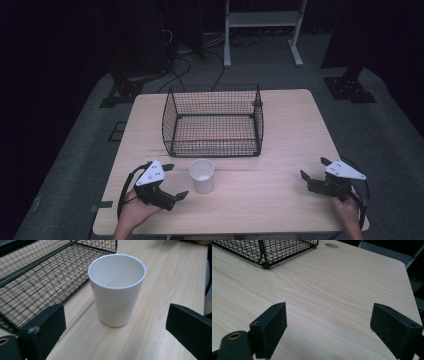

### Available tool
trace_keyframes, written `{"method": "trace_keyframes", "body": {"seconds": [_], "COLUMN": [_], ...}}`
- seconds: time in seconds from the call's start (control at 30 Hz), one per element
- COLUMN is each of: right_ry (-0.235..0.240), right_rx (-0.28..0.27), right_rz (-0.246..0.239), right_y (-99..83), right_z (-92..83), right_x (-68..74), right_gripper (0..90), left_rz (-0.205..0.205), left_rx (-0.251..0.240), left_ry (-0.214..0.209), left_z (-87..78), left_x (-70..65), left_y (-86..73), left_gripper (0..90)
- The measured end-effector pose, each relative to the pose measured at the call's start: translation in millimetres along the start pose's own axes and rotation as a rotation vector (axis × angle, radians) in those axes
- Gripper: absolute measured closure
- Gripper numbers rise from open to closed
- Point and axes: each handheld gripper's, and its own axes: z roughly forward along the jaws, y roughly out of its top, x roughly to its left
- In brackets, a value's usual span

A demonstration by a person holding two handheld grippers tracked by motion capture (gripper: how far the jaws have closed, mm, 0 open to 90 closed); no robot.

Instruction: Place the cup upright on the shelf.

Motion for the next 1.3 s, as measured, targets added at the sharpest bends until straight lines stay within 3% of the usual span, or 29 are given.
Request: {"method": "trace_keyframes", "body": {"seconds": [0.4,0.77,1.3], "right_ry": [0.004,0.008,0.011], "right_rx": [-0.003,-0.005,-0.005], "right_rz": [-0.001,-0.003,-0.004], "right_y": [0.0,0.1,0.1], "right_z": [-0.1,-0.1,0.0], "right_x": [0.2,0.4,0.5], "right_gripper": [13.1,13.1,13.1], "left_rz": [0.017,0.004,0.006], "left_rx": [0.044,0.087,0.158], "left_ry": [-0.037,-0.070,-0.070], "left_z": [18.2,32.1,54.2], "left_x": [-2.6,0.2,4.4], "left_y": [7.5,11.2,16.9], "left_gripper": [2.1,2.1,2.1]}}
